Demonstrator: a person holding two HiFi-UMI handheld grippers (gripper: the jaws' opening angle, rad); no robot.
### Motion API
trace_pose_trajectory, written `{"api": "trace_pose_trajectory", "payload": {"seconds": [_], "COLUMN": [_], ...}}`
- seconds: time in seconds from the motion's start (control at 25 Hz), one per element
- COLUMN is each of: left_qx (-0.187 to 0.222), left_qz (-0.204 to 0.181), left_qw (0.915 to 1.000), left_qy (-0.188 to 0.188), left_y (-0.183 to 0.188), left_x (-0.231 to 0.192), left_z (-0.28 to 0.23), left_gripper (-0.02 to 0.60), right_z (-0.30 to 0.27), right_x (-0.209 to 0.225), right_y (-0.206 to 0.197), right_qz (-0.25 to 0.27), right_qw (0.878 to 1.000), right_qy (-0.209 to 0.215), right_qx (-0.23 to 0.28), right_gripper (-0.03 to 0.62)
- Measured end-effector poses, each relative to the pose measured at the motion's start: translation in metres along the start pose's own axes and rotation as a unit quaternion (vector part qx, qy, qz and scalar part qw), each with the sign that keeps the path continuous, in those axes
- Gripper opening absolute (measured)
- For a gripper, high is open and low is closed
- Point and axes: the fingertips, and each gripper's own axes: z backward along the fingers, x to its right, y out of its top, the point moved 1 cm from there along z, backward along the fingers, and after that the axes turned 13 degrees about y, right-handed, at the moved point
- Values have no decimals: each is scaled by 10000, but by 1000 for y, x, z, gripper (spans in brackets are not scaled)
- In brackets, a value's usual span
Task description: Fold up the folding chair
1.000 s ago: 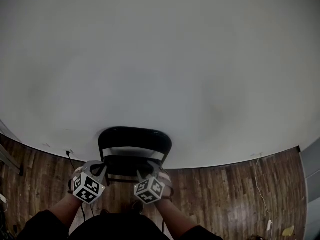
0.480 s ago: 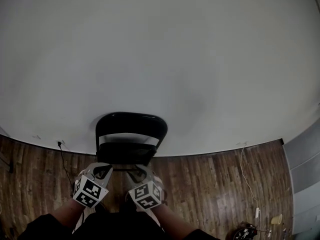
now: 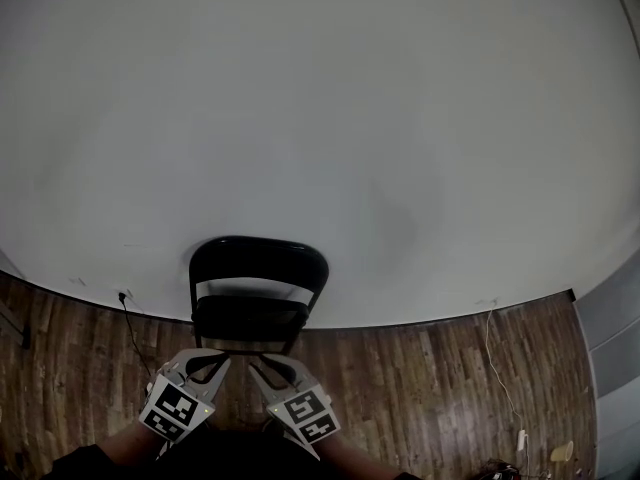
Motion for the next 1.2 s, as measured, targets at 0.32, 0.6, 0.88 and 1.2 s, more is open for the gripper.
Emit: {"api": "trace_pose_trajectory", "payload": {"seconds": [0.32,0.6,0.88,1.2], "left_qx": [203,313,527,450], "left_qz": [110,102,132,149], "left_qw": [9997,9994,9981,9983], "left_qy": [93,-133,-298,-353], "left_y": [26,54,68,57], "left_x": [30,60,78,77], "left_z": [-5,2,13,11], "left_gripper": [2,2,2,2], "right_z": [38,66,79,74], "right_x": [5,1,-14,-15], "right_y": [9,17,25,16], "right_qz": [-158,-321,-230,-267], "right_qw": [9970,9908,9863,9863], "right_qy": [390,673,784,729], "right_qx": [648,1131,1435,1456], "right_gripper": [41,2,2,2]}}
